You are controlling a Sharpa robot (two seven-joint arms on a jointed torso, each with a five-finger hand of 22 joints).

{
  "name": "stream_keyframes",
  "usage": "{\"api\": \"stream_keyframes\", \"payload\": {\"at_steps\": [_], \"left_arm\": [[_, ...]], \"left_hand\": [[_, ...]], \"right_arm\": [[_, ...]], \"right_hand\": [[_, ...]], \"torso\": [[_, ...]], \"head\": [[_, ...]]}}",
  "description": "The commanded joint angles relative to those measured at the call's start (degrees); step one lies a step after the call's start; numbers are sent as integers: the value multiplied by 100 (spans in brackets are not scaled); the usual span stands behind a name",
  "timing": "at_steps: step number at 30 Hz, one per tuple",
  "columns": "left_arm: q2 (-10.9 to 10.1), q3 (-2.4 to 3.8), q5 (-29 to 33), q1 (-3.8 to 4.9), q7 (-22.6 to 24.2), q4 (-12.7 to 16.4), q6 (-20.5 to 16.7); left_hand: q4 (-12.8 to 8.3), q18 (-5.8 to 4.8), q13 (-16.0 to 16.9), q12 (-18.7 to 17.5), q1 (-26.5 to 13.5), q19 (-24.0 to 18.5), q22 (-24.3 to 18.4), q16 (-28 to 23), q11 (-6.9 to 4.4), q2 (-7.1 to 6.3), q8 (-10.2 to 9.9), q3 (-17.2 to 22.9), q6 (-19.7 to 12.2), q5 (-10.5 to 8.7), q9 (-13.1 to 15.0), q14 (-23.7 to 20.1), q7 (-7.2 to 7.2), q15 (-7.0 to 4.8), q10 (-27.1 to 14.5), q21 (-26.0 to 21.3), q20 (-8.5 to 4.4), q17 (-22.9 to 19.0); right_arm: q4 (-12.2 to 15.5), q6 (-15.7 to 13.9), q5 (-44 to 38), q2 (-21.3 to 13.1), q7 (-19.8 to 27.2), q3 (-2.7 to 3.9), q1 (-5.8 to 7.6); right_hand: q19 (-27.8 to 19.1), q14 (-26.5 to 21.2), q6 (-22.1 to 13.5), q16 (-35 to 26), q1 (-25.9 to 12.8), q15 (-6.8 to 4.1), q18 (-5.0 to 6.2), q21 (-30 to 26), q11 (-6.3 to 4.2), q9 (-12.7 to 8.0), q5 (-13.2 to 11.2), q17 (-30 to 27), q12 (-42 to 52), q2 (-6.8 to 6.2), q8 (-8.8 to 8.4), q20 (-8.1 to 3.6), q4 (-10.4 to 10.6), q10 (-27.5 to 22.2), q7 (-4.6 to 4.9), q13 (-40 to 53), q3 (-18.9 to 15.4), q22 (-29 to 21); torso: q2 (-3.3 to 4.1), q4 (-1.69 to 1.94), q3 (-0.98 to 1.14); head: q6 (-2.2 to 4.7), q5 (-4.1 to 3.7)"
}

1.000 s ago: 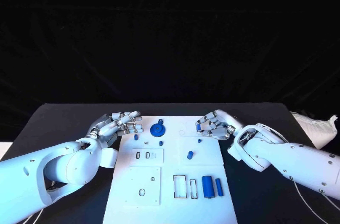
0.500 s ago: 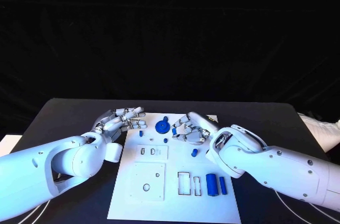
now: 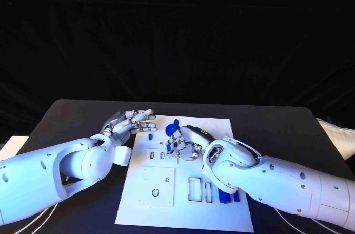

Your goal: Assemble the parts on the task board

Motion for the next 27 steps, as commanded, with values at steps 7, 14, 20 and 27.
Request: {"api": "stream_keyframes", "payload": {"at_steps": [7, 14, 20, 27], "left_arm": [[23, 3, -29, 3, 35, 20, 88], [29, 3, -29, 3, 33, 22, 92], [31, 3, -29, 3, 30, 24, 94], [30, 3, -29, 3, 28, 28, 95]], "left_hand": [[-36, 52, -3, -32, -2, -45, -1, -30, -4, 43, -39, -13, -4, -11, -3, 3, 23, 9, -34, -6, 12, 6], [-36, 52, -3, -32, -2, -45, -1, -30, -4, 43, -39, -13, -4, -11, -3, 3, 23, 9, -34, -6, 12, 6], [-36, 52, -3, -32, -2, -45, -1, -30, -4, 43, -39, -13, -4, -11, -3, 3, 23, 9, -34, -6, 12, 6], [-36, 52, -3, -32, -2, -45, -1, -30, -4, 43, -39, -13, -4, -11, -3, 3, 23, 9, -34, -6, 12, 6]], "right_arm": [[-70, 437, -311, 115, -338, -48, -38], [-94, 524, -394, 150, -380, -67, -51], [-95, 630, -525, 150, -437, -78, -56], [-91, 692, -746, 135, -509, -83, -60]], "right_hand": [[276, 575, 107, -35, -69, -14, -56, -37, 3, 93, 26, 1325, -31, 5, 34, -30, 24, 340, -59, 1195, 63, 793], [276, 575, 107, -35, -69, -14, -56, -37, 3, 93, 26, 1325, -31, 5, 34, -30, 24, 340, -59, 1195, 63, 793], [277, 576, 99, -35, -92, -14, -56, -37, 4, 90, 20, 1326, -24, -15, 23, -29, 21, 344, -57, 1199, 64, 794], [257, 568, 3, -54, -217, 7, -48, -59, 36, 59, -94, 1293, -164, -118, -62, -17, 33, 276, -15, 1118, 42, 750]], "torso": [[7, -5, 8], [5, -7, 9], [5, -8, 8], [1, -7, 7]], "head": [[-32, 18], [-57, 23], [-79, 33], [-92, 33]]}}
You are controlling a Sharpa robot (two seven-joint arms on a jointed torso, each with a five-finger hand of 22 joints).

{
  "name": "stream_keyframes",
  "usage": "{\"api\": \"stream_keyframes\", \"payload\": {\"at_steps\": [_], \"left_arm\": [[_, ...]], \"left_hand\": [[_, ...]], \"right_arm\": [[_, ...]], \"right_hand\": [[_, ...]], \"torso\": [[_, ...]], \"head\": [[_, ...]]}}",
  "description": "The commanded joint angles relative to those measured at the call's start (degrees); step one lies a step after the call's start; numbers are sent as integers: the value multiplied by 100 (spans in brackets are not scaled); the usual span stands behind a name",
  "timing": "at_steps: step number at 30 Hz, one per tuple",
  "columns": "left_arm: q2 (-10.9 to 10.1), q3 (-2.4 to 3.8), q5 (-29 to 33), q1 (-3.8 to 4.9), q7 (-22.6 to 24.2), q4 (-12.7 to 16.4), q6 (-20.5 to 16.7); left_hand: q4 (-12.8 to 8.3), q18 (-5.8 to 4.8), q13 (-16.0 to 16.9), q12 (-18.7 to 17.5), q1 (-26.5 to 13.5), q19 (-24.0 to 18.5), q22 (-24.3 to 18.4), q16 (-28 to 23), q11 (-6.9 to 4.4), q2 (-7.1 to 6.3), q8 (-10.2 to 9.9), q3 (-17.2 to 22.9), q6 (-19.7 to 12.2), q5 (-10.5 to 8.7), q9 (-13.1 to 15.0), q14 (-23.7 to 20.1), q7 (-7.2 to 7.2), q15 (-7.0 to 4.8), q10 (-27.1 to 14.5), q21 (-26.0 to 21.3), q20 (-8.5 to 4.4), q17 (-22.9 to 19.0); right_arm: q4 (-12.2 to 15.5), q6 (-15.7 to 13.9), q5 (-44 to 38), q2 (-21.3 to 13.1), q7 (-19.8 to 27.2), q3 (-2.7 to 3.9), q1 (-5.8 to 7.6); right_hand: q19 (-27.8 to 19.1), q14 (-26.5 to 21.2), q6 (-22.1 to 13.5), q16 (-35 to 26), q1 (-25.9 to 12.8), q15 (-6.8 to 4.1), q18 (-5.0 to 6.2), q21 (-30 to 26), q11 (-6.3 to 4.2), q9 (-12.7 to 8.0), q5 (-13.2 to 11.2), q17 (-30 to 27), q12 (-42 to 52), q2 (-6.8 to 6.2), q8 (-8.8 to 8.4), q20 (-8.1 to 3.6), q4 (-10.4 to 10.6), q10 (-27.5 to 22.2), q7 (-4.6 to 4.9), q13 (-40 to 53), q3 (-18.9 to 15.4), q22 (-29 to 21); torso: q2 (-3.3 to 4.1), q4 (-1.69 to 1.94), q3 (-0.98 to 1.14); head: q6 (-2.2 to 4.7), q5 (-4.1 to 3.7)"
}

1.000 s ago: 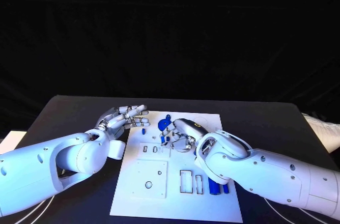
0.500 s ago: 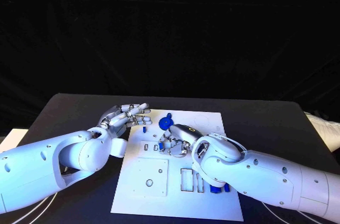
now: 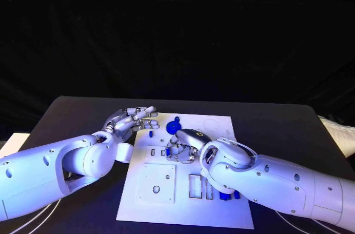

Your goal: Assemble the parts on the task board

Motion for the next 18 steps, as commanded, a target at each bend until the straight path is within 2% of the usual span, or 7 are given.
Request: {"api": "stream_keyframes", "payload": {"at_steps": [1, 9, 18], "left_arm": [[10, 3, -30, 3, 28, 17, 95], [13, 3, -30, 2, 24, 24, 103], [15, 3, -30, 2, 4, 21, 121]], "left_hand": [[-36, 53, -3, -32, -2, -45, -1, -30, -4, 43, -39, -13, -4, -11, -3, 3, 23, 9, -34, -7, 12, 8], [-36, 53, -3, -32, -2, -45, -1, -30, -4, 43, -39, -13, -4, -11, -3, 3, 23, 9, -34, -7, 12, 8], [-36, 53, -3, -32, -2, -45, -1, -30, -4, 43, -39, -13, -4, -11, -3, 3, 23, 9, -34, -7, 12, 8]], "right_arm": [[-17, 267, -337, -14, -202, -26, -27], [-13, 245, -573, -18, -307, -29, -30], [-25, 155, -606, -12, -301, -34, -33]], "right_hand": [[256, 568, -17, -27, -111, 13, -48, -34, 44, 49, -56, 1292, -95, -27, -80, -14, 1, 254, 4, 1093, 0, 745], [234, 561, -305, -45, -207, 88, -39, -59, 138, -51, -124, 1263, -380, -181, -233, 46, 2, 105, 119, 926, -21, 698], [215, 553, -420, -63, -229, 124, -31, -79, 177, -92, -155, 1230, -550, -216, -234, 83, 5, 19, 161, 823, -10, 659]], "torso": [[-3, 1, 0], [-4, 3, -3], [-5, 4, -3]], "head": [[-10, 0], [-27, -9], [-40, -18]]}}
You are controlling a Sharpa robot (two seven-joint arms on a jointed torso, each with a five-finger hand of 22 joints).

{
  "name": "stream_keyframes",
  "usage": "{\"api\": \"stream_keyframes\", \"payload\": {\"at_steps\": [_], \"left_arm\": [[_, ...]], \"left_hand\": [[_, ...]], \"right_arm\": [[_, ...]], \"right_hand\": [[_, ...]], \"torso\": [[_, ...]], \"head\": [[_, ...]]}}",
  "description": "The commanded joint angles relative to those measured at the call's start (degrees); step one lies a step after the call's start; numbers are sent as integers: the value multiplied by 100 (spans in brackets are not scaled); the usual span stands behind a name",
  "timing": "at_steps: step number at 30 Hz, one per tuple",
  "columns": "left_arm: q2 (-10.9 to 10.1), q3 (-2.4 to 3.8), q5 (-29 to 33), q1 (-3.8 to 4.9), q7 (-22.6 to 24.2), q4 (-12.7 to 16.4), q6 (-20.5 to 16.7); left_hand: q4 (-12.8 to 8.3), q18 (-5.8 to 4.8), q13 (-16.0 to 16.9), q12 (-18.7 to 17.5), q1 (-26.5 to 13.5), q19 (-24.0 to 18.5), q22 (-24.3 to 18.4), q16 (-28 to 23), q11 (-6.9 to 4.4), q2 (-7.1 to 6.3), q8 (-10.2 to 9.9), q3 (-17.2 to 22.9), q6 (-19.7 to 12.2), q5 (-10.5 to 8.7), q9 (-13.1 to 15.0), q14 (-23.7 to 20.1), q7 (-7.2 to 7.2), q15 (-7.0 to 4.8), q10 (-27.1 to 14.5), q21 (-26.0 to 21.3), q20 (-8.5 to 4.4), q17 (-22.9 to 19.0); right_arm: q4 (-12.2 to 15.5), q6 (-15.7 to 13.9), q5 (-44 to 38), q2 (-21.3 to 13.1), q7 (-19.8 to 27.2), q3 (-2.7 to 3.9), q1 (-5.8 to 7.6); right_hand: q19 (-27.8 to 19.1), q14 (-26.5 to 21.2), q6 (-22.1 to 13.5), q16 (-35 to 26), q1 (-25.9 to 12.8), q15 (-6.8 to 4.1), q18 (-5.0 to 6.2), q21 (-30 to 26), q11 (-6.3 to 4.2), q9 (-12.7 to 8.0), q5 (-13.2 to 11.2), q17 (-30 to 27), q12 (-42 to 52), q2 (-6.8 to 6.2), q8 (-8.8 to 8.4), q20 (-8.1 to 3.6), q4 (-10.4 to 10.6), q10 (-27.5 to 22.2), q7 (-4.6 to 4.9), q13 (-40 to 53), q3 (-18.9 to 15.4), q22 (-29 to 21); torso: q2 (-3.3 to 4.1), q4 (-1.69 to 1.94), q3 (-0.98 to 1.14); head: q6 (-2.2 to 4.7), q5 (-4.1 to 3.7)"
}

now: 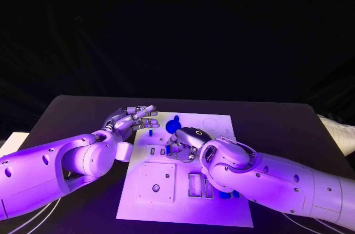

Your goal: Assemble the parts on the task board

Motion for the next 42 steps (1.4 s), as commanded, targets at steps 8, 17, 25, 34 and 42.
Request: {"api": "stream_keyframes", "payload": {"at_steps": [8, 17, 25, 34, 42], "left_arm": [[13, 3, -30, 2, 1, 11, 127], [14, 3, -30, 2, -13, 11, 134], [21, 3, -98, 2, -31, -2, 159], [37, 3, -797, 2, -270, -130, 236], [41, 4, -2110, 4, -1243, -277, 392]], "left_hand": [[-45, 52, -3, -31, -8, -50, -1, -39, -6, 40, -38, -11, -3, -13, -2, 1, 19, 10, -31, -4, 13, 16], [-45, 52, -3, -31, -8, -50, -1, -39, -6, 40, -38, -11, -3, -13, -2, 1, 19, 10, -31, -4, 13, 16], [-48, 54, 1, -20, -20, -57, -2, -46, -15, 42, -35, -8, 3, -14, -1, 4, 3, 7, -12, -4, 14, 25], [-10, 88, 115, 279, -156, 692, 244, 587, -371, 82, 127, 83, 492, -18, 42, 1215, -271, -393, 948, 542, -327, 602], [34, -203, 746, 969, -209, 2064, 2897, 6136, -827, -116, 180, 267, 889, -2, 106, 2215, -576, -831, 2078, 3243, -823, 5736]], "right_arm": [[-32, 111, -146, -11, -157, -29, -32], [-10, -9, -106, -14, -122, -32, -33], [86, -1027, 106, -105, 386, -33, -53], [428, -1539, 1224, -686, 2367, 108, -43], [919, -1328, 2676, -1534, 2855, 237, 138]], "right_hand": [[197, 547, -176, -54, -82, 72, -24, -49, 62, -44, -65, 1197, -91, -150, -15, 76, 27, 6, 39, 781, -75, 623], [184, 542, -348, -69, -257, 94, -17, -68, 84, -73, -217, 1176, -142, -311, -5, 104, 160, -17, 51, 738, -365, 592], [132, 528, -645, -103, -283, 137, 6, -125, 136, -82, -178, 1126, -565, -461, -1, 141, 422, -254, 109, 461, -746, 483], [117, 526, -670, -112, -183, 146, 12, -147, 144, -61, 24, 1119, -557, -422, 29, 153, 613, -260, 115, 440, -986, 452], [117, 524, -579, -118, -150, 133, 14, -151, 124, -38, 75, 1114, -562, -369, 80, 145, 671, -266, 89, 426, -1075, 448]], "torso": [[-2, 2, -2], [-1, 4, -4], [-4, 7, -2], [-40, 0, 9], [-131, -25, 35]], "head": [[-4, -11], [-17, -15], [-2, -16], [31, 11], [33, 52]]}}
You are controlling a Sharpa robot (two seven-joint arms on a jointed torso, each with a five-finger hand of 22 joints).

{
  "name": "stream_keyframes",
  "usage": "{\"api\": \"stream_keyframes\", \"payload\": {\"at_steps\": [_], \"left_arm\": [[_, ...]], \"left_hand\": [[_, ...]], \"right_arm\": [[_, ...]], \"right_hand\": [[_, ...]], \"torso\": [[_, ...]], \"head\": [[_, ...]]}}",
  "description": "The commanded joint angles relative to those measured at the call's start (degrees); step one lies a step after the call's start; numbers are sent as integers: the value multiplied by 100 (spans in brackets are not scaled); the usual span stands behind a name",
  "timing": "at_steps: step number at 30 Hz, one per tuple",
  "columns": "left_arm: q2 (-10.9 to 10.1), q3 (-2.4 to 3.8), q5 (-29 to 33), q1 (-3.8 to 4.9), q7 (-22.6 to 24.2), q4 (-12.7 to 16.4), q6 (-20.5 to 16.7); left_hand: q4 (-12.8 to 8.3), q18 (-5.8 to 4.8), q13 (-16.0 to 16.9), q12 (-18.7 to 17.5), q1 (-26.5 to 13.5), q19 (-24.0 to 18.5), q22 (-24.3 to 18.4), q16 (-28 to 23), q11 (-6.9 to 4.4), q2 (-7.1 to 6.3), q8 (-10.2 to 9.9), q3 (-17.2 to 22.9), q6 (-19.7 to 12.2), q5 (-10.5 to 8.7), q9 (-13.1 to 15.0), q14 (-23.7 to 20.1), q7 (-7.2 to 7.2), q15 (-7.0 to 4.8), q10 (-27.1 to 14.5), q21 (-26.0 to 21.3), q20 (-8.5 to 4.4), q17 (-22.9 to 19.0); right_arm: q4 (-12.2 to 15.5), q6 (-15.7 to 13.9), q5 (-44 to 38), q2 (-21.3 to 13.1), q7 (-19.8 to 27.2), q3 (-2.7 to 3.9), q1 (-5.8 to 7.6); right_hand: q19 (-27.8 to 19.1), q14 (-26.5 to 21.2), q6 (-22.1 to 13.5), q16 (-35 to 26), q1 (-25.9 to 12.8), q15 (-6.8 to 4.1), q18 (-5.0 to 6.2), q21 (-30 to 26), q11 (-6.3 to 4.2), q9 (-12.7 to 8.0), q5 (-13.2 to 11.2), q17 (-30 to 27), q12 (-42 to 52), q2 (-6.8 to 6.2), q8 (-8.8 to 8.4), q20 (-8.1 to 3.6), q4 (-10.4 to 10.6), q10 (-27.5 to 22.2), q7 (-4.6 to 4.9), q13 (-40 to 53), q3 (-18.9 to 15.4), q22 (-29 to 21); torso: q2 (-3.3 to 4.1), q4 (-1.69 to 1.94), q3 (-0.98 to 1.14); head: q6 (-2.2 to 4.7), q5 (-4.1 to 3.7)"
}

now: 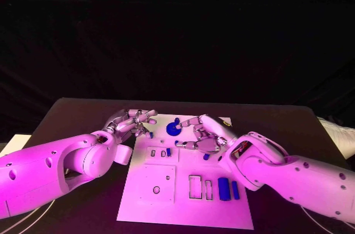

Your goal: Assemble the parts on the task board

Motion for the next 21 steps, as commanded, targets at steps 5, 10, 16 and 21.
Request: {"api": "stream_keyframes", "payload": {"at_steps": [5, 10, 16, 21], "left_arm": [[-8, 7, -2243, 83, -2395, -59, 913], [121, 7, -3582, 340, -4055, -70, 1863], [339, 7, -4719, 547, -4966, -67, 2472], [555, 5, -5095, 699, -5212, -179, 2518]], "left_hand": [[322, -354, 3247, 3334, -587, 445, 2621, 2410, -162, -141, 417, -200, 278, -40, 368, 583, -206, -116, 80, 2097, -101, 2351], [695, -402, 4325, 4396, -825, 452, 3033, 2497, -197, 73, 899, -467, 201, -32, 846, 604, -271, -185, -209, 2412, -106, 2440], [980, -457, 5149, 5183, -867, 556, 3515, 2497, -304, 76, 1670, -836, 19, -40, 1612, 604, -383, -233, -135, 2725, -168, 2440], [1194, -490, 5418, 5430, -901, 615, 3744, 2497, -354, 108, 2302, -1140, -313, -61, 2377, 604, -453, -272, -106, 2862, -224, 2440]], "right_arm": [[266, 46, 2170, -719, 668, 57, 268], [130, 28, 2574, -1017, 642, 69, 420], [-115, 50, 2732, -1109, 569, 73, 489], [-238, 69, 2731, -1110, 487, 73, 504]], "right_hand": [[116, 501, 64, -25, 72, 19, 14, -28, -24, 11, 71, 1104, 1, 74, 27, 13, 9, -9, -7, 428, -51, 446], [113, 500, 70, -28, 84, 16, 16, -32, -26, 12, 95, 1100, 1, 94, 30, 10, 12, -8, -10, 427, -59, 438], [111, 497, 73, -35, 87, 15, 17, -34, -28, 12, 102, 1088, 1, 103, 31, 9, 13, -8, -11, 426, -62, 433], [98, 491, 76, -51, 88, 14, 23, -48, -29, 13, 108, 1062, -32, 110, 32, 8, 16, -25, -11, 403, -66, 404]], "torso": [[-142, -41, 67], [-221, -54, 105], [-260, -81, 145], [-278, -93, 165]], "head": [[-50, 114], [-101, 174], [-151, 223], [-177, 229]]}}
